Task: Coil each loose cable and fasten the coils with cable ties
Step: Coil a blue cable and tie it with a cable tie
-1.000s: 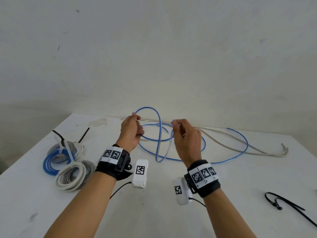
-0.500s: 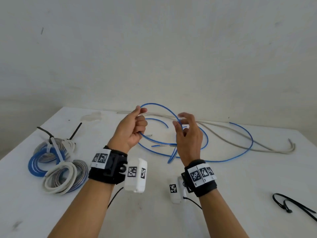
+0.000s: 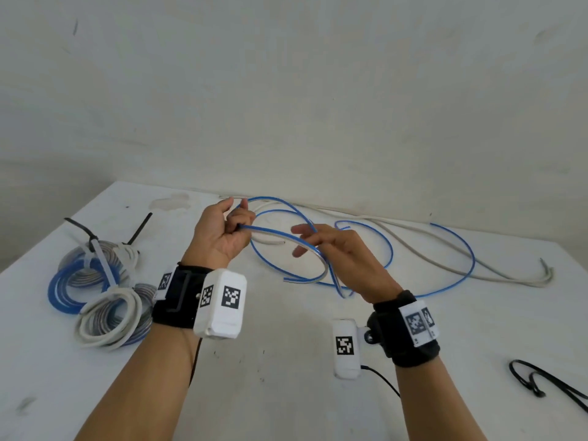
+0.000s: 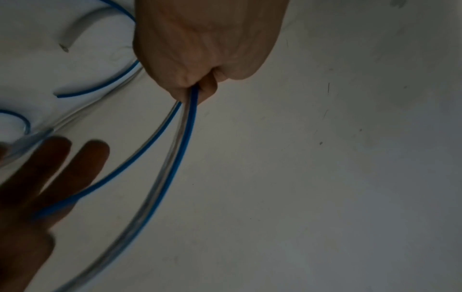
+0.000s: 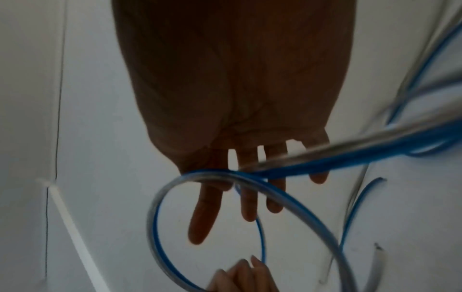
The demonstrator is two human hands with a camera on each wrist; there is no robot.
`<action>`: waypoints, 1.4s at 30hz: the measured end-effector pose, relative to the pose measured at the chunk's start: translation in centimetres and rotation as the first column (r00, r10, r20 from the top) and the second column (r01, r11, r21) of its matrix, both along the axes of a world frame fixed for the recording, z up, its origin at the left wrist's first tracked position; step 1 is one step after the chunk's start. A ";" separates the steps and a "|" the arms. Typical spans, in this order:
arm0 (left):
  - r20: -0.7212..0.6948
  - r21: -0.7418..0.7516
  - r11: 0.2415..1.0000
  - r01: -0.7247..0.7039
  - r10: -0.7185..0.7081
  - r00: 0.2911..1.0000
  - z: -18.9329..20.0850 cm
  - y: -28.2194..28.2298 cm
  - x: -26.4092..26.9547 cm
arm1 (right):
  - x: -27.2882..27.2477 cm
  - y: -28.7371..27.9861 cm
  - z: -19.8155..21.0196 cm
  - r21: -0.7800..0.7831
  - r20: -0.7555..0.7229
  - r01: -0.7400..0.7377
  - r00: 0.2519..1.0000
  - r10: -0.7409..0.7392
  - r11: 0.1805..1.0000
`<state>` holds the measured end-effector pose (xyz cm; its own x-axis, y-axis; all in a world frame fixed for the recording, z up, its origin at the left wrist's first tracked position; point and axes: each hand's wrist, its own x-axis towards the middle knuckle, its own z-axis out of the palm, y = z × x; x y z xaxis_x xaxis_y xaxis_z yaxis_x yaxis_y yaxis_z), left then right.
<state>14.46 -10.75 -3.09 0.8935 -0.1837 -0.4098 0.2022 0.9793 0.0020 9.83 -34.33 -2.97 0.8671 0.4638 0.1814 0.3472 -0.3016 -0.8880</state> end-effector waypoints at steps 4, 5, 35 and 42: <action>-0.027 0.043 0.991 -0.129 0.130 0.991 0.5 1.1 -0.2 | -0.7 -1.1 1.6 0.180 -0.048 -0.047 0.997 0.057 0.983; -0.023 0.082 0.984 -0.156 0.159 0.987 0.6 1.3 -0.3 | -0.8 -1.4 1.9 0.151 -0.012 -0.011 1.000 0.013 0.989; 0.278 0.524 0.847 -0.088 -0.073 0.958 2.8 -1.1 -1.6 | 0.4 -0.8 0.4 0.456 -0.399 0.491 0.858 -0.323 0.742; 0.205 0.827 0.561 0.047 -0.377 0.903 2.8 -1.7 -2.7 | 0.1 -1.1 1.8 0.684 -0.287 0.399 0.917 -0.277 0.610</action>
<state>11.80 -12.48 -0.32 0.9732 -0.1382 -0.1835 0.2276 0.4713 0.8521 9.88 -35.48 -1.18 0.9774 -0.0922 0.1902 0.2110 0.3784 -0.9013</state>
